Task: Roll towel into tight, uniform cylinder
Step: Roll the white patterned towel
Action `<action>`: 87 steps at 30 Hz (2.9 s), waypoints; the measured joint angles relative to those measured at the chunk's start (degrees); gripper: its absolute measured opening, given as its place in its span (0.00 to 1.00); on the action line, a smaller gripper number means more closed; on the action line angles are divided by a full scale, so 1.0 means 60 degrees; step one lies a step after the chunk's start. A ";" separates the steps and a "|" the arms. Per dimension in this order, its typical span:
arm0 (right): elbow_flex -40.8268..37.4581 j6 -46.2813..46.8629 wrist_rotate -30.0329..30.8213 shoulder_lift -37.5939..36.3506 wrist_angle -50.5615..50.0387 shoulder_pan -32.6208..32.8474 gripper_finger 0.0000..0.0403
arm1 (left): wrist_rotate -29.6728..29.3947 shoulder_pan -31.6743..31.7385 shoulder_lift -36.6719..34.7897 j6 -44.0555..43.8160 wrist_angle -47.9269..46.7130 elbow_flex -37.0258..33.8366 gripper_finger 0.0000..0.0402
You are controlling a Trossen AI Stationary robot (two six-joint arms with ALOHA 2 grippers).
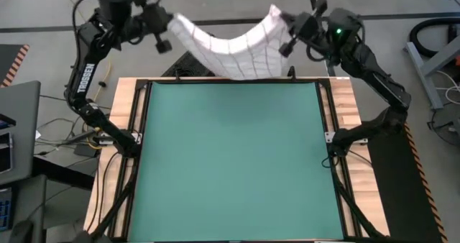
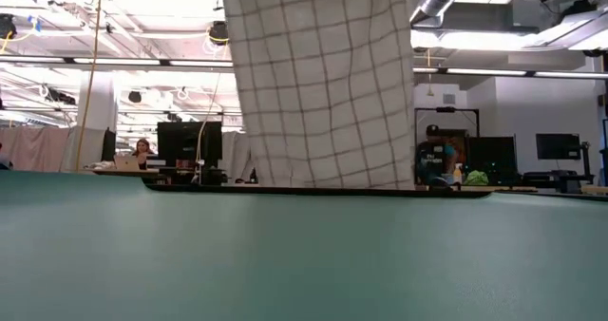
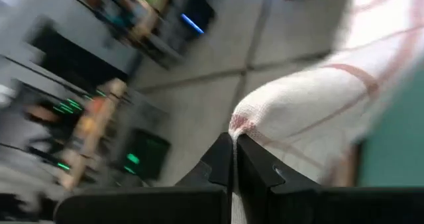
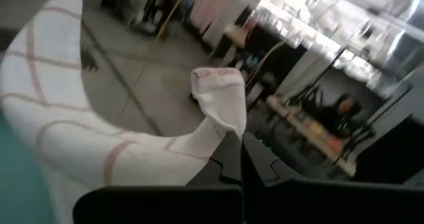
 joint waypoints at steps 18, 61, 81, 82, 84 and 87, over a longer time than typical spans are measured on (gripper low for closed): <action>0.0007 0.6007 0.8068 -0.1467 -0.5815 0.5786 0.02 | -0.0599 -0.2223 -0.1881 -0.3242 -0.3512 -0.0004 0.00; -0.0291 1.9860 0.1350 0.3115 -1.0619 1.2491 0.02 | 0.0627 -1.2691 -0.3621 -1.5492 -0.0770 -0.9213 0.00; -0.0295 1.9811 0.0759 0.3272 -0.9552 1.3260 0.16 | 0.2654 -1.2684 -0.3544 -1.4757 0.0400 -0.9220 0.28; -0.0295 1.9846 0.0692 0.3285 -0.9488 1.3332 0.17 | 0.2667 -1.2684 -0.3544 -1.4687 0.0397 -0.9220 0.29; -0.0295 2.0055 0.0512 0.3344 -0.9409 1.3466 0.21 | 0.2519 -1.2695 -0.3544 -1.4441 0.0397 -0.9220 0.31; -0.0309 2.0346 0.0501 0.3525 -0.9787 1.3682 0.28 | 0.1305 -1.2689 -0.3544 -1.3893 0.0357 -0.9220 0.32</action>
